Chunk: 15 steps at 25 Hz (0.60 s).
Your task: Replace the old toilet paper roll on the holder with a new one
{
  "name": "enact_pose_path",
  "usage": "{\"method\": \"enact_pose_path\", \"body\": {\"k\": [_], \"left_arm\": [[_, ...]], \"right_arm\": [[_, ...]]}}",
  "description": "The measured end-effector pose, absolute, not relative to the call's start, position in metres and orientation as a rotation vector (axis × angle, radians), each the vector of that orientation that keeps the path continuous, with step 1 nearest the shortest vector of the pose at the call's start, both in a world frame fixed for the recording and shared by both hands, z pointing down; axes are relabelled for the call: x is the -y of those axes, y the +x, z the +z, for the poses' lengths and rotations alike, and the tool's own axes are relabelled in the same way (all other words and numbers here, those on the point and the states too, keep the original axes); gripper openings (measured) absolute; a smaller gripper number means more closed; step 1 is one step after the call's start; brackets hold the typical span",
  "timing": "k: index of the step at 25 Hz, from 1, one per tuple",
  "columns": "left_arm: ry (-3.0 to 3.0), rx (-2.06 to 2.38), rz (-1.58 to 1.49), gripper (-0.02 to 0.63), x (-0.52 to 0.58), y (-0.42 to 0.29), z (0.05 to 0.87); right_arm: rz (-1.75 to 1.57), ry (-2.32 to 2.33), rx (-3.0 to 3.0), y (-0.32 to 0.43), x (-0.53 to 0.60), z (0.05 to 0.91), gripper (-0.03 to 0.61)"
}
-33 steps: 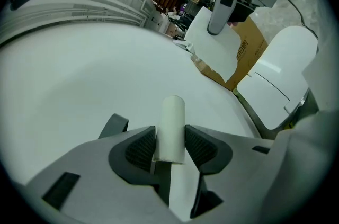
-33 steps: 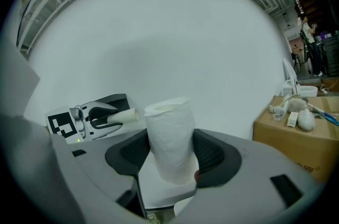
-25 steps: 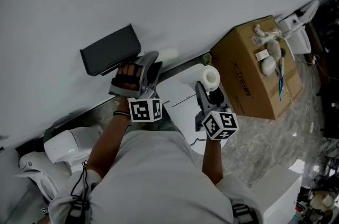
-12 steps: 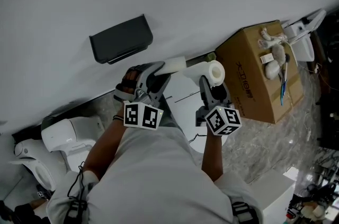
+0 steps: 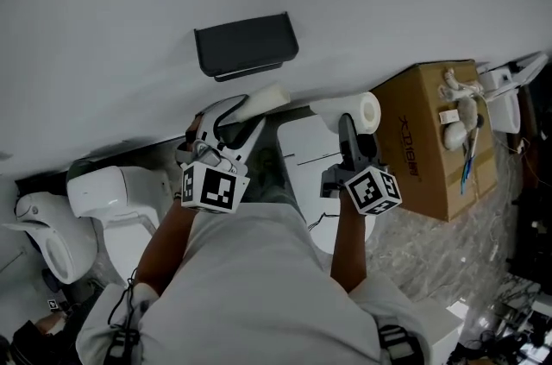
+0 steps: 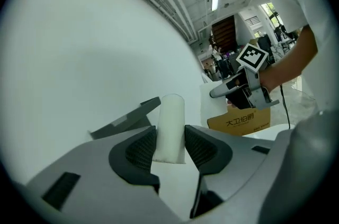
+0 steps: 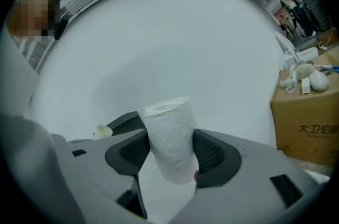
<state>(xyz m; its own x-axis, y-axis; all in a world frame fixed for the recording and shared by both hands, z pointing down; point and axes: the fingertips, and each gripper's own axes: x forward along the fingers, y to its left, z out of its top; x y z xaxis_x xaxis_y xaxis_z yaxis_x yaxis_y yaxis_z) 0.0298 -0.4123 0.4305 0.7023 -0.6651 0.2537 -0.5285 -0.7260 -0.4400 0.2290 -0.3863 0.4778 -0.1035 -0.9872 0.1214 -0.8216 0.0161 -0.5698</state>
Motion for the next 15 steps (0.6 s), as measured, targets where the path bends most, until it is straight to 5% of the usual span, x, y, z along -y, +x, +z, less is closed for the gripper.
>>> {"method": "enact_pose_path", "body": {"k": [15], "left_arm": [[-2.471, -1.341, -0.556, 0.193, 0.415, -0.122, 0.421]], "right_arm": [[-1.021, -1.406, -1.458, 0.201, 0.447, 0.475, 0.261]]}}
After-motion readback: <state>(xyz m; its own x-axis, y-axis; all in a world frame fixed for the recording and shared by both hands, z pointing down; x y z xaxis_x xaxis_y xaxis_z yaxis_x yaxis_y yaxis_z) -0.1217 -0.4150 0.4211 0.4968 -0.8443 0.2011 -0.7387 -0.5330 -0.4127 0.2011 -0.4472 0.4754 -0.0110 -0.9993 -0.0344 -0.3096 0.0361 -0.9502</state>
